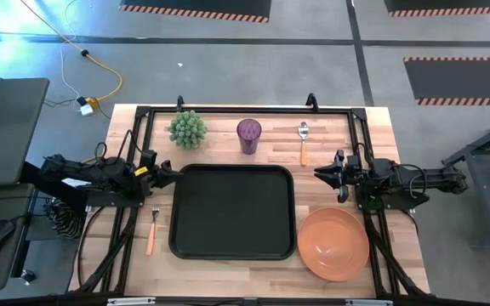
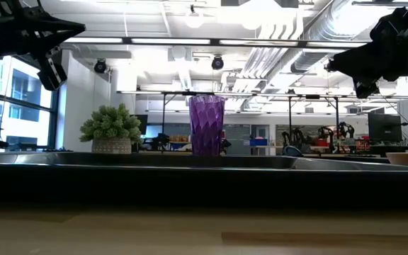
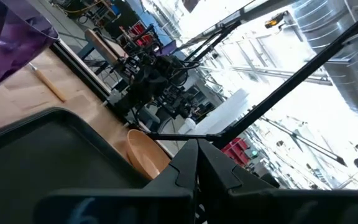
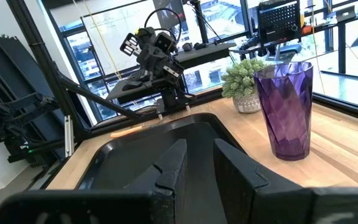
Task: Pick and place plate/cup/fork/spoon on tray
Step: Put the purple cup on the top right of the black tray
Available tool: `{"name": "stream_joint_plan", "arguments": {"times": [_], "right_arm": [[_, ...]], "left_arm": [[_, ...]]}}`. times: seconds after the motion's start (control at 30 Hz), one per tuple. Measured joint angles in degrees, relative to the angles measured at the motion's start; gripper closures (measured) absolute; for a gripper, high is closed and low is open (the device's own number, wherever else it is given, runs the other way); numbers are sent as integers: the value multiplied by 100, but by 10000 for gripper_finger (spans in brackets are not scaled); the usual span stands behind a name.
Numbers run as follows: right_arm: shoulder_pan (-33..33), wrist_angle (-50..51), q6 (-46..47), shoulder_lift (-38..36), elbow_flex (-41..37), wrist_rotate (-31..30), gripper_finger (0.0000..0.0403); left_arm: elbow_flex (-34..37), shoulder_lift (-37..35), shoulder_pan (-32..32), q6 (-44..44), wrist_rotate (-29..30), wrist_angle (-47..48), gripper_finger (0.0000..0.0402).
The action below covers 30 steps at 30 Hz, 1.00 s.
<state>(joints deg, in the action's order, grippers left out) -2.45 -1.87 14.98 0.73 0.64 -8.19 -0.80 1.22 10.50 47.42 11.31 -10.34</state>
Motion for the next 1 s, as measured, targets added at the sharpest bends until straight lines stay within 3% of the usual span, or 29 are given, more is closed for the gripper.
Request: {"name": "stream_joint_plan", "arguments": {"times": [0.3, 0.57, 0.77, 1.0], "right_arm": [[0, 0, 0, 0, 0, 0, 331], [2, 0, 0, 0, 0, 0, 331], [0, -1, 0, 0, 0, 0, 331], [0, 0, 0, 0, 0, 0, 331]], "left_arm": [[0, 0, -1, -581, 0, 13, 396], [0, 0, 0, -1051, 1, 22, 355], [0, 1, 0, -899, 184, 288, 322], [-125, 2, 0, -398, 579, 345, 316]]}}
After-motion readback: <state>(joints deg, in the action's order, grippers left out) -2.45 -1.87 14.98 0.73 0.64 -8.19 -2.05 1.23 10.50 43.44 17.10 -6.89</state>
